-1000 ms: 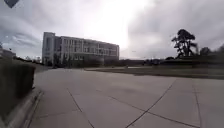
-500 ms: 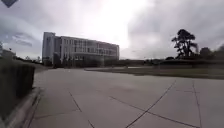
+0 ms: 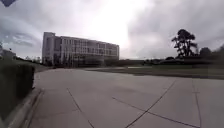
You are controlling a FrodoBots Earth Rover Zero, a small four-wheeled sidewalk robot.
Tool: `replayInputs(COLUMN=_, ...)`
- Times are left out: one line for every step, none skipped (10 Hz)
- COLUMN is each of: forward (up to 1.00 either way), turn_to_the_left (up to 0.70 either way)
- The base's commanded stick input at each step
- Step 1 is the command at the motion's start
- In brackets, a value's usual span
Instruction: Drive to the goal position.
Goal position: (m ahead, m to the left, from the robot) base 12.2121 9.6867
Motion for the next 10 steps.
replayInputs(forward=0.04, turn_to_the_left=0.0)
replayInputs(forward=0.04, turn_to_the_left=0.0)
replayInputs(forward=0.04, turn_to_the_left=0.0)
replayInputs(forward=0.04, turn_to_the_left=0.0)
replayInputs(forward=0.04, turn_to_the_left=0.0)
replayInputs(forward=0.04, turn_to_the_left=0.0)
replayInputs(forward=0.04, turn_to_the_left=0.0)
replayInputs(forward=0.04, turn_to_the_left=0.0)
replayInputs(forward=0.04, turn_to_the_left=0.0)
replayInputs(forward=0.04, turn_to_the_left=0.0)
